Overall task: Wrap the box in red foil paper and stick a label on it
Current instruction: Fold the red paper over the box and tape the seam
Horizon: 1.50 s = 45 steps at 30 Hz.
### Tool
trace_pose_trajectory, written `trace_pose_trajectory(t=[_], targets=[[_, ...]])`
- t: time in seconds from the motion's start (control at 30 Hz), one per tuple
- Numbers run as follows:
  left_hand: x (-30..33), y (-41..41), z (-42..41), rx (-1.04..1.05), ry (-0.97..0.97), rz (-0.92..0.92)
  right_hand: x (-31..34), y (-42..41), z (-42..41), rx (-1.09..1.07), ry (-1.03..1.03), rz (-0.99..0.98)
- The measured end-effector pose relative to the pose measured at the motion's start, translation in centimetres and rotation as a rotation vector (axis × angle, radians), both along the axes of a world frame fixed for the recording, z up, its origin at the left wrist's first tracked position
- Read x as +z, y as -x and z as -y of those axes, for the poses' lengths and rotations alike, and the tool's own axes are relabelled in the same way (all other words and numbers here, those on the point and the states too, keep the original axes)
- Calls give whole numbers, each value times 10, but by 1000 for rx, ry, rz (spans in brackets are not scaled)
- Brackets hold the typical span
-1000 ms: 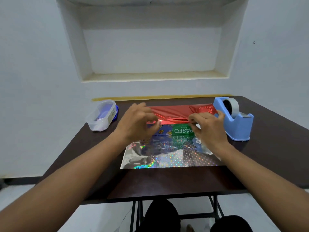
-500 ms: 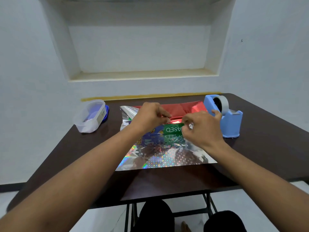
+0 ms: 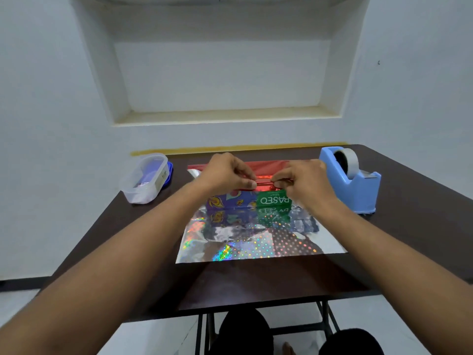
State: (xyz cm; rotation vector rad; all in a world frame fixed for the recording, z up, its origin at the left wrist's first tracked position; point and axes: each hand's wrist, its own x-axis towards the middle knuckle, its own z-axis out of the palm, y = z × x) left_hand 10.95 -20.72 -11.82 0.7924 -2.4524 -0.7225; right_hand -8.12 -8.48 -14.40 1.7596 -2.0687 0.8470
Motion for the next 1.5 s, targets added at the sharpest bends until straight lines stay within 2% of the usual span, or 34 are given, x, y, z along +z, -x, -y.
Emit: trace_pose_trajectory(t=[0.1, 0.33, 0.5, 0.6, 0.67, 0.73, 0.8, 0.87, 0.93, 1.0, 1.03, 1.1, 1.13, 1.2, 1.27, 1.37, 1.43, 1.5], targets=[[5, -32, 13, 63, 67, 103, -5, 2, 1, -19, 11, 66], [-17, -89, 25, 213, 23, -123, -10, 1, 1, -2, 36, 126], [-8, -89, 20, 276, 56, -72, -11, 1, 1, 7, 55, 109], [1, -80, 20, 420, 44, -225, -15, 1, 0, 23, 105, 109], [6, -74, 25, 551, -136, -251, -17, 1, 0, 24, 124, 130], [1, -73, 29, 605, -509, -165, -17, 1, 0, 22, 119, 151], [-6, -78, 28, 549, -865, -152, -16, 1, 0, 16, 114, 167], [-18, -84, 31, 510, -1018, -301, -17, 0, 1, 24, 122, 193], [-26, -89, 31, 481, -1046, -437, -18, 1, 1, 30, 131, 218], [-32, -90, 31, 530, -934, -459, -17, 0, 0, 19, 124, 232], [-35, -89, 33, 590, -783, -419, -16, -1, -1, 16, 121, 244], [-33, -84, 30, 698, -315, -350, -14, -2, -3, 21, 120, 272], [-27, -80, 23, 696, -92, -375, -14, -3, -3, 28, 116, 288], [-11, -65, 7, 575, 211, -454, -15, -6, -6, 34, 119, 331], [6, -44, -11, 364, 316, -424, -15, -9, -7, 33, 134, 392], [16, -2, -28, 54, 294, -172, -16, -14, -9, 18, 130, 448], [14, 23, -30, -37, 293, -23, -18, -12, -9, 24, 163, 505], [6, 39, -25, -68, 294, 6, -20, -7, -11, 72, 196, 594]])
